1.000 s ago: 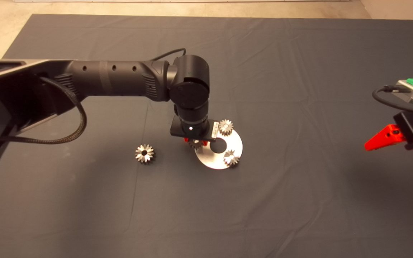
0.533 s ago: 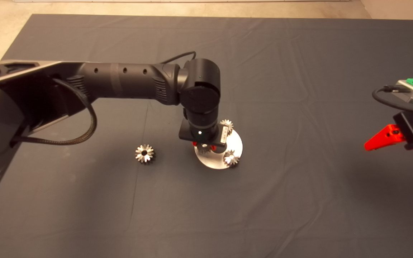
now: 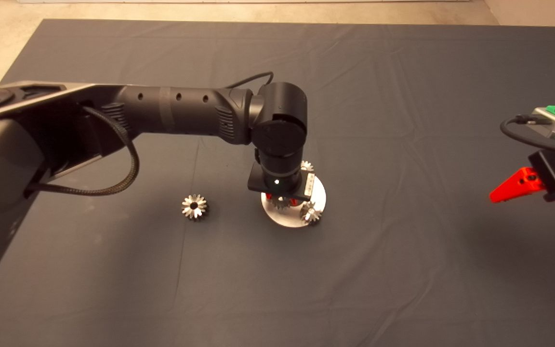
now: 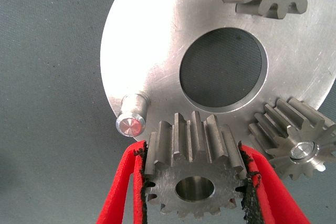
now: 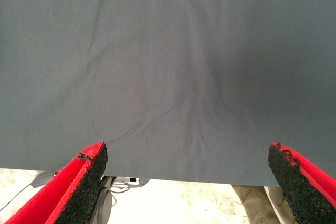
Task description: Remove an incorrectly installed larger gear and replace it with the correct smaller gear
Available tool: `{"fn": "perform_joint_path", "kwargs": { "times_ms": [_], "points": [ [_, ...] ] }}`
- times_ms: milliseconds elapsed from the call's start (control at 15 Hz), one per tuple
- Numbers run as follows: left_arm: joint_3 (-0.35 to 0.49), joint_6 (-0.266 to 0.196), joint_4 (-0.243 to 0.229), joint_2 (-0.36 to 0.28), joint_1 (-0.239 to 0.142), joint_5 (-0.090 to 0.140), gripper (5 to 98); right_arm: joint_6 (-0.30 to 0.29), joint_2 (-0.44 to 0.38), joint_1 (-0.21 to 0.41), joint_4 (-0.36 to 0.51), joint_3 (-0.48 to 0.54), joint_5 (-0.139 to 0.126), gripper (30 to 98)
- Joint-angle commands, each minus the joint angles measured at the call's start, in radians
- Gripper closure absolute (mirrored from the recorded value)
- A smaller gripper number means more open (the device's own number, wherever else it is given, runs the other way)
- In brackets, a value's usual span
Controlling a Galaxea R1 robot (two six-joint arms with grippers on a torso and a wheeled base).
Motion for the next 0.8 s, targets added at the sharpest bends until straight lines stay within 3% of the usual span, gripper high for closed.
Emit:
{"fn": "perform_joint_path", "kwargs": {
  "times_ms": [0,533,733],
  "points": [
    [-0.005,0.010,0.004,-0.018,-0.017,0.133,73.8,-0.005,-0.003,0.020,0.035,0.000,-0.002,47.2],
    [-0.007,0.013,0.012,-0.034,-0.015,0.133,74.5,-0.005,-0.003,0.020,0.035,0.001,-0.002,47.2],
    [-0.011,0.020,0.015,-0.057,0.003,0.133,74.5,-0.005,-0.003,0.020,0.036,0.003,-0.002,47.2]
  ]
}}
